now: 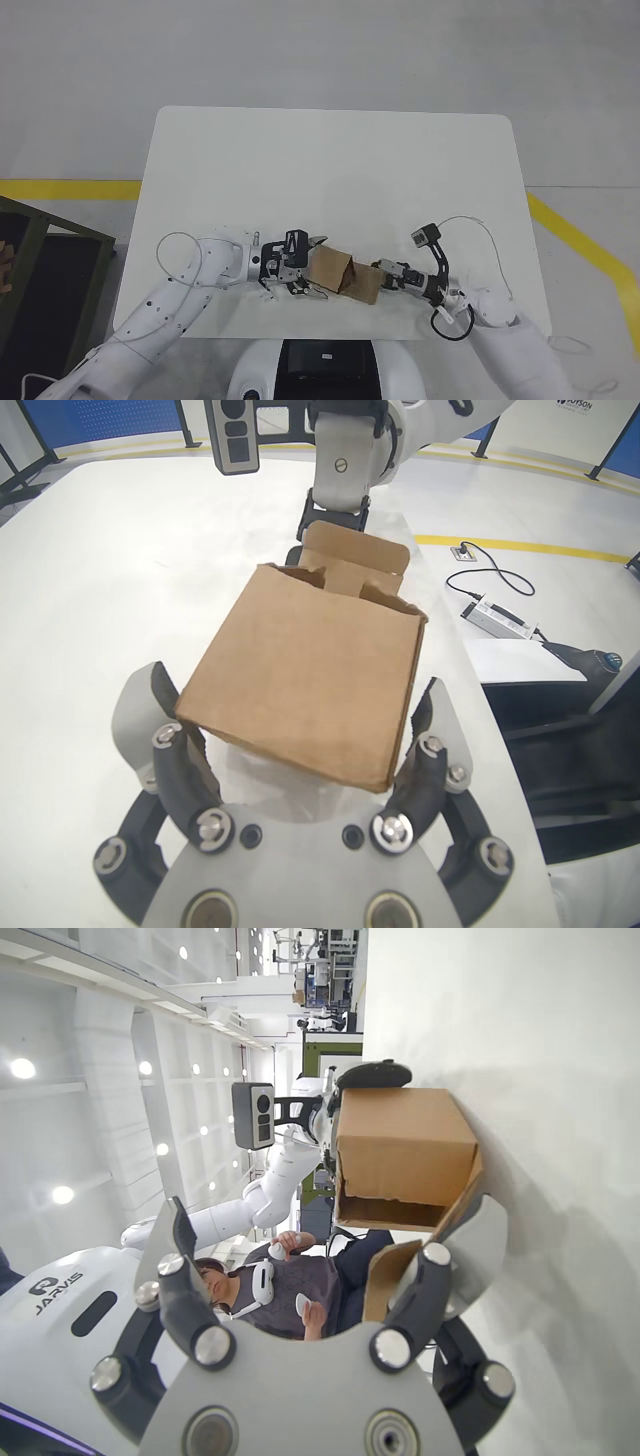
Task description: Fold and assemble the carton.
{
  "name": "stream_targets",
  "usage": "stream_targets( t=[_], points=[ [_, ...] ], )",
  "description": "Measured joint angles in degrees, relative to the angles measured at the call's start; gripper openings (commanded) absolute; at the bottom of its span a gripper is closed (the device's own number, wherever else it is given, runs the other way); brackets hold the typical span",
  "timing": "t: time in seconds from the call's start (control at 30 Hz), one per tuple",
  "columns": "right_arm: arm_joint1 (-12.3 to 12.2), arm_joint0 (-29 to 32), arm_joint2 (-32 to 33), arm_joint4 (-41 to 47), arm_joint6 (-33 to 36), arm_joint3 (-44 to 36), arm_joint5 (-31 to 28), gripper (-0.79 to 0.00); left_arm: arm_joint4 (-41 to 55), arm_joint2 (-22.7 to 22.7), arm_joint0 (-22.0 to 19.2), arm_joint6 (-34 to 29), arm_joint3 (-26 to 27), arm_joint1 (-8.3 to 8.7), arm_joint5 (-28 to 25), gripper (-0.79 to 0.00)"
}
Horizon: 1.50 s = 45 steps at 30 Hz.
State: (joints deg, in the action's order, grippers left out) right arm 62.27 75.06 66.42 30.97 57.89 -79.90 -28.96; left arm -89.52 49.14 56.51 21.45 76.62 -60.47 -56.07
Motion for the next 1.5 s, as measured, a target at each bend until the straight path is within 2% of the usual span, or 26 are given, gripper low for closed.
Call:
stream_targets(
  t=[0.23,0.43,0.67,0.83,1.17,1.5],
  points=[
    [0.49,-1.4,-1.76,-1.19,-1.46,-0.94,2.41,0.0,0.02,-0.12,-0.08,0.01,-0.32,-0.02,-0.31,0.0],
    [0.18,-1.74,-0.94,-7.18,-3.91,-1.09,4.22,0.0,0.04,-0.14,-0.1,-0.03,-0.48,-0.02,-0.36,0.0],
    [-1.04,-2.06,4.65,-10.76,-4.54,-2.19,5.18,0.0,0.1,-0.12,-0.13,0.14,-0.6,0.0,-0.51,0.0],
    [-2.27,-1.79,9.58,-13.6,-2.81,-4.98,8.5,0.0,0.01,-0.01,-0.1,0.37,-0.54,0.04,-0.34,0.0],
    [-4.84,6.28,18.93,-14.96,6.93,-16.84,18.84,0.0,-1.31,-0.15,-1.25,1.96,0.31,0.04,-0.87,0.0],
    [-5.37,16.28,21.35,-11.88,7.36,-20.6,15.1,0.0,-3.6,-3.16,-3.72,4.78,-1.57,-0.9,-1.09,0.0]
  ],
)
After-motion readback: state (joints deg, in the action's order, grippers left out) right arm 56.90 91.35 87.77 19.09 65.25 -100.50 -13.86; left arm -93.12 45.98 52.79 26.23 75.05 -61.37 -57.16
